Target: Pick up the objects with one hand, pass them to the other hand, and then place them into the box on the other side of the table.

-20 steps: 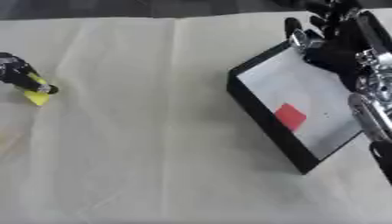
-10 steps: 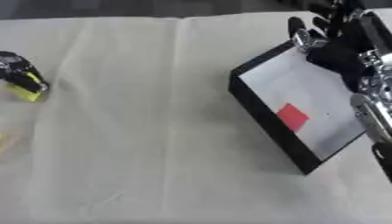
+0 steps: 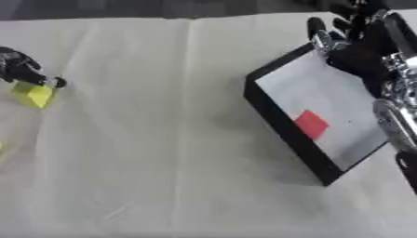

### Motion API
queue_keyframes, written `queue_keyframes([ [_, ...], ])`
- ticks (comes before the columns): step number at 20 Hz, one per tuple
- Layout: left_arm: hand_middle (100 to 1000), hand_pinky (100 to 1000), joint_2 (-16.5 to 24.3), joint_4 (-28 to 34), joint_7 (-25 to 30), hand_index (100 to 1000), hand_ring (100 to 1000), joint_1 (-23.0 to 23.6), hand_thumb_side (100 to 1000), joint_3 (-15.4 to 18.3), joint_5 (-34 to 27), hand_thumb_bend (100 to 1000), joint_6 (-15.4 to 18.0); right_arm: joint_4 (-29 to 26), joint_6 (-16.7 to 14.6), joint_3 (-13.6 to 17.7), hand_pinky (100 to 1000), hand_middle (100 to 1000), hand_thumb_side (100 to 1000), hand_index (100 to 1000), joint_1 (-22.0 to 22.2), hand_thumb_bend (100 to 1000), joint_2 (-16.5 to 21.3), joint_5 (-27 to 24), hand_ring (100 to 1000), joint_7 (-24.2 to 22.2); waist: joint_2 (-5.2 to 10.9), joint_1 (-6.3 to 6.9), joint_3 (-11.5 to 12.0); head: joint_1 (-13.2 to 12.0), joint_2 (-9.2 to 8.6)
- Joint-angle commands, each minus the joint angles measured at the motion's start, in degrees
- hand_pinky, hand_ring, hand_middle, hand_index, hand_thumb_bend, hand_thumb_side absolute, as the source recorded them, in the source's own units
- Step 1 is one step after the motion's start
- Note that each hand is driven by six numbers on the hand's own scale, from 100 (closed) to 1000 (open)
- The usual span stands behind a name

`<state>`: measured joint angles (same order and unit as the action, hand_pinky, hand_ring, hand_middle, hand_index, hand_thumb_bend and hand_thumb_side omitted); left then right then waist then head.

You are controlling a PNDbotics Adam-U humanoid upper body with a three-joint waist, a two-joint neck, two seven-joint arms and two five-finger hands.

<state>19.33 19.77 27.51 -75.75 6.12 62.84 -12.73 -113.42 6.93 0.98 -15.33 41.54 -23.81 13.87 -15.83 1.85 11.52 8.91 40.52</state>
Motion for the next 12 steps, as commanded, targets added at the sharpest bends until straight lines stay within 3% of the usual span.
queue_keyframes([
  [1,756,893,2.67,-0.65,0.5,853,872,-2.15,620,-0.45,2.58,755,0.84,-1.17,0.22,0.69,1000,965,162,1000,0.08,227,1.84,-0.54,964,0.0,1.84,0.19,0.25,-0.04,0.59],
  [12,745,875,2.43,-4.87,1.24,818,869,-1.65,645,-1.44,7.4,737,2.17,-1.17,-0.07,0.85,1000,965,162,1000,1.18,220,2.45,-0.38,966,0.14,2.2,0.66,0.69,-0.09,0.97],
])
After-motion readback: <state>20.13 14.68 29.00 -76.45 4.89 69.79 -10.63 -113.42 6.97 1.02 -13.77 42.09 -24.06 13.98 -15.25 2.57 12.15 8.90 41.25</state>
